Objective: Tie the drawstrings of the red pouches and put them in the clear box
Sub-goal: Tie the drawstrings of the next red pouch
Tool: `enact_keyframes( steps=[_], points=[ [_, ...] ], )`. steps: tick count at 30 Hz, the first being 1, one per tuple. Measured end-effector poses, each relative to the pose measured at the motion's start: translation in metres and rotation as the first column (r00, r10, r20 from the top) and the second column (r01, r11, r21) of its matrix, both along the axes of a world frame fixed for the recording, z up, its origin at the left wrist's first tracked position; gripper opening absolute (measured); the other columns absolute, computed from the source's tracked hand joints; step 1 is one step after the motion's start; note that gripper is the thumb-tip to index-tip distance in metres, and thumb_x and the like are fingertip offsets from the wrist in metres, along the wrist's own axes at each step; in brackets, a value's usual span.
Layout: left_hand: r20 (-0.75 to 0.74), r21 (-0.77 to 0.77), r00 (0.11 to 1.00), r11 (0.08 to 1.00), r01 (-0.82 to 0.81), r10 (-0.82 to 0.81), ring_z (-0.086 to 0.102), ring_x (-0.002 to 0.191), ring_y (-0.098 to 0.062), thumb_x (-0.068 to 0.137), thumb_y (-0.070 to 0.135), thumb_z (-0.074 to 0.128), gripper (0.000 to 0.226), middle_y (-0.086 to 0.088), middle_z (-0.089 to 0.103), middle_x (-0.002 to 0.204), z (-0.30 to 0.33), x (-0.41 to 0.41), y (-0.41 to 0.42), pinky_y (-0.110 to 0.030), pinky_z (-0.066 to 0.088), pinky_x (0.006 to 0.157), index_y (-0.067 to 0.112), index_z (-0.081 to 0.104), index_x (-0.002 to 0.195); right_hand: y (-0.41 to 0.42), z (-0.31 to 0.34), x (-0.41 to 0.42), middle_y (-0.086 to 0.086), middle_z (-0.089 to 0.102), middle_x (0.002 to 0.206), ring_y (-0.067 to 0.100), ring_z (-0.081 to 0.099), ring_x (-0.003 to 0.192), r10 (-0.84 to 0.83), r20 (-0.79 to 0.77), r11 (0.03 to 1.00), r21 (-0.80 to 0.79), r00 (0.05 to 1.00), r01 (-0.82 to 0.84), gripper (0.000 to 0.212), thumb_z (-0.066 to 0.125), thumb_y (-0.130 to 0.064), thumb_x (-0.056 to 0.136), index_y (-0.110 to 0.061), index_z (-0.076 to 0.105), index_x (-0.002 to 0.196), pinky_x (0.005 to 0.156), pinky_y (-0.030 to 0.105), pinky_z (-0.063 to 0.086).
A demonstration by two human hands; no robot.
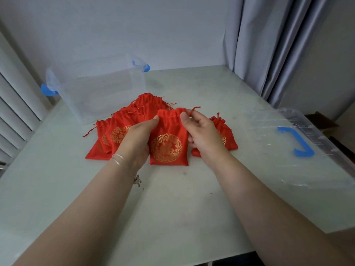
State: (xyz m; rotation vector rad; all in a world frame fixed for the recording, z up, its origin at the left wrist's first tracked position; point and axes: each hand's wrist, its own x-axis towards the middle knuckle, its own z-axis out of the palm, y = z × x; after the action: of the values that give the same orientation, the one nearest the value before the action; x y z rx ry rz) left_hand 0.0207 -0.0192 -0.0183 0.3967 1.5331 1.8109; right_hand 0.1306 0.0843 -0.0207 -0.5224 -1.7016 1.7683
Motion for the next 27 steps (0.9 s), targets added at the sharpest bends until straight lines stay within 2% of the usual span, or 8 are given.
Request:
enact_keyframes(
  steps=[3,7,11,15,18,22,24,27],
  points=[
    [0.010,0.045,0.999,0.998,0.048,-0.048,0.066,0.106,-0.024,0.096,0.030,0.053,0.035,-0.013,0.070,0.110,0.004,0.002,0.001,-0.039,0.050,0.094,0.003,0.066,0.114,0.000,0.002,0.000,-0.023,0.053,0.047,-0.008,0.050,0.043,-0.061,-0.084,0.997,-0.043,0.995,0.058,0.030,0.051,-0.021,0.097,-0.004,0.062,0.119,0.043,0.005,0.036],
    [0.155,0.150,0.988,0.988,-0.028,0.005,0.066,0.105,-0.020,0.094,0.037,0.054,0.037,-0.008,0.070,0.110,0.007,0.005,0.001,-0.038,0.051,0.093,0.009,0.066,0.115,-0.003,0.001,-0.001,-0.016,0.045,0.047,-0.002,0.042,0.041,-0.095,-0.099,0.995,0.011,0.990,0.097,0.029,0.050,-0.029,0.097,-0.012,0.069,0.111,0.042,0.007,0.030],
    [0.229,0.222,0.972,0.969,-0.112,0.060,0.063,0.087,-0.012,0.097,0.034,0.050,0.023,0.004,0.068,0.084,0.005,-0.005,-0.001,-0.030,0.050,0.093,0.021,0.068,0.090,-0.003,0.001,-0.003,-0.001,0.043,0.053,0.011,0.033,0.049,-0.121,-0.108,0.990,-0.081,0.987,0.112,0.037,0.039,-0.047,0.098,-0.030,0.073,0.100,0.042,0.022,0.026],
    [0.223,0.207,0.965,0.961,-0.184,0.136,0.070,0.072,-0.005,0.100,0.030,0.043,0.025,0.007,0.073,0.076,0.001,-0.009,0.000,-0.019,0.054,0.062,0.019,0.061,0.086,0.001,0.005,-0.003,-0.005,0.071,0.096,0.010,0.057,0.076,-0.229,-0.243,0.971,-0.119,0.943,0.205,0.044,0.031,-0.043,0.101,-0.025,0.071,0.091,0.061,0.022,0.044],
    [0.189,0.162,0.961,0.959,-0.234,0.203,0.070,0.066,-0.006,0.101,0.029,0.041,0.027,0.006,0.072,0.068,-0.002,-0.008,0.001,-0.017,0.052,0.053,0.016,0.058,0.084,0.005,0.009,0.001,0.007,0.072,0.096,0.021,0.065,0.097,-0.219,-0.366,0.972,-0.163,0.905,0.170,0.051,0.026,-0.038,0.103,-0.014,0.062,0.075,0.076,0.029,0.050],
    [0.107,0.105,0.960,0.957,-0.269,0.258,0.068,0.058,-0.006,0.101,0.030,0.041,0.028,0.007,0.068,0.061,-0.004,-0.009,0.003,-0.018,0.053,0.052,0.016,0.056,0.083,0.008,0.018,0.008,0.008,0.058,0.057,0.026,0.066,0.071,-0.174,-0.532,0.937,-0.349,0.828,-0.028,0.046,0.024,-0.038,0.103,-0.011,0.038,0.067,0.079,0.038,0.055],
    [0.085,0.095,0.960,0.957,-0.275,0.268,0.067,0.057,-0.006,0.101,0.029,0.042,0.028,0.003,0.067,0.064,-0.004,-0.007,0.005,-0.018,0.055,0.054,0.015,0.056,0.082,0.009,0.020,0.009,0.001,0.038,0.047,0.018,0.048,0.050,-0.184,-0.547,0.932,-0.360,0.816,-0.032,0.046,0.025,-0.038,0.103,-0.012,0.037,0.066,0.068,0.036,0.055],
    [0.050,0.139,0.953,0.943,-0.303,0.299,0.068,0.059,-0.008,0.101,0.028,0.042,0.029,0.002,0.064,0.064,-0.001,-0.005,0.006,-0.021,0.057,0.060,0.013,0.056,0.081,0.009,0.019,0.009,-0.008,0.031,0.045,0.011,0.033,0.044,-0.143,-0.485,0.989,-0.112,0.863,0.100,0.047,0.025,-0.032,0.103,-0.012,0.042,0.064,0.058,0.031,0.049]
  ],
)
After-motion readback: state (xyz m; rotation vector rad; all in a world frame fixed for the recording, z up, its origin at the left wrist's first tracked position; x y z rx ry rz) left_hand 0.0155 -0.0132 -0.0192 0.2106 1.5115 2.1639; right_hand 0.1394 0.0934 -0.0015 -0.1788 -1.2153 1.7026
